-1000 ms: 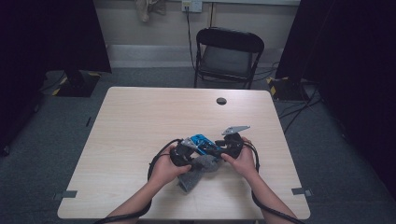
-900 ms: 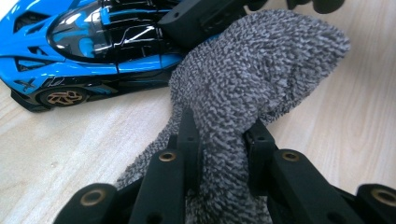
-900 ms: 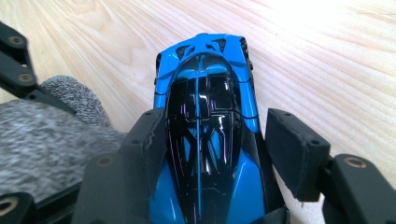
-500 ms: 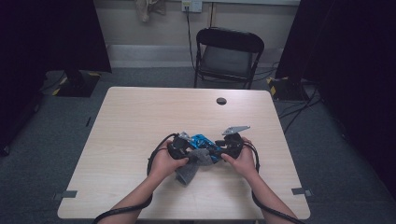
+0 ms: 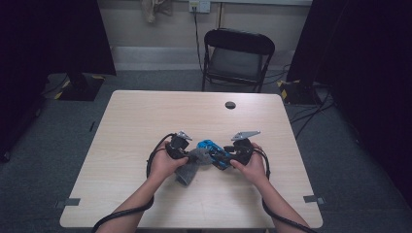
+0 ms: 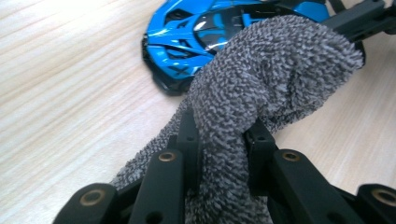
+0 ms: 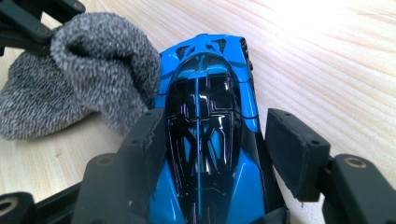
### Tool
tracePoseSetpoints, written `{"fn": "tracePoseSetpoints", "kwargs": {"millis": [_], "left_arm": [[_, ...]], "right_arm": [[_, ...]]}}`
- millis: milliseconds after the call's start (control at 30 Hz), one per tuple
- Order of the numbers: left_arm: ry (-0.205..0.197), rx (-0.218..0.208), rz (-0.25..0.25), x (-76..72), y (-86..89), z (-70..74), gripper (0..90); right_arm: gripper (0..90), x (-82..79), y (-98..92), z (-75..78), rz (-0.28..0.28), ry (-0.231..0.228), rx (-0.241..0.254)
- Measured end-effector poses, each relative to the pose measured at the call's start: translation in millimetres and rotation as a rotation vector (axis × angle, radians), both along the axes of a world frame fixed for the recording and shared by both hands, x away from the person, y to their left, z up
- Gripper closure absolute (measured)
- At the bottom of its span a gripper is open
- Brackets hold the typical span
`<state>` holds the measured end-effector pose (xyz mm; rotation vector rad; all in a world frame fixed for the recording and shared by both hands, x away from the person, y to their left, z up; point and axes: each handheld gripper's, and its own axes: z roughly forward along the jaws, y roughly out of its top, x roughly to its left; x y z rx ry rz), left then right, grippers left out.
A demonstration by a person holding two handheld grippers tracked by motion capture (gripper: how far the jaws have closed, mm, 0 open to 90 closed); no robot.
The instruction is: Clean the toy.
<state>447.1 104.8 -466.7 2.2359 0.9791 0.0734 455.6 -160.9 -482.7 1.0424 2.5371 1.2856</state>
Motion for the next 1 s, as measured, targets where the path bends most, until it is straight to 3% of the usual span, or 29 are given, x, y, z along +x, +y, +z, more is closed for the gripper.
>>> {"fn": "tracePoseSetpoints", "kwargs": {"millis": [500,600,767,1000], "left_arm": [[0.004,-0.002,0.092,12.8,28.4,-0.4,73.3],[0.018,-0.029,0.121,15.2,37.1,-1.7,73.3],[0.009,-0.003,0.096,11.5,39.8,3.0,73.4],[0.006,-0.021,0.023,-4.1,30.3,9.5,73.4]], "right_arm": [[39.4,-0.1,-0.6,-0.3,0.001,-0.002,0.001],[39.3,-0.7,-1.0,-0.4,0.0,-0.003,0.002],[39.3,-1.2,-1.2,-0.7,-0.003,-0.005,0.005],[39.4,-3.6,-1.0,-0.4,-0.015,-0.013,0.003]]}}
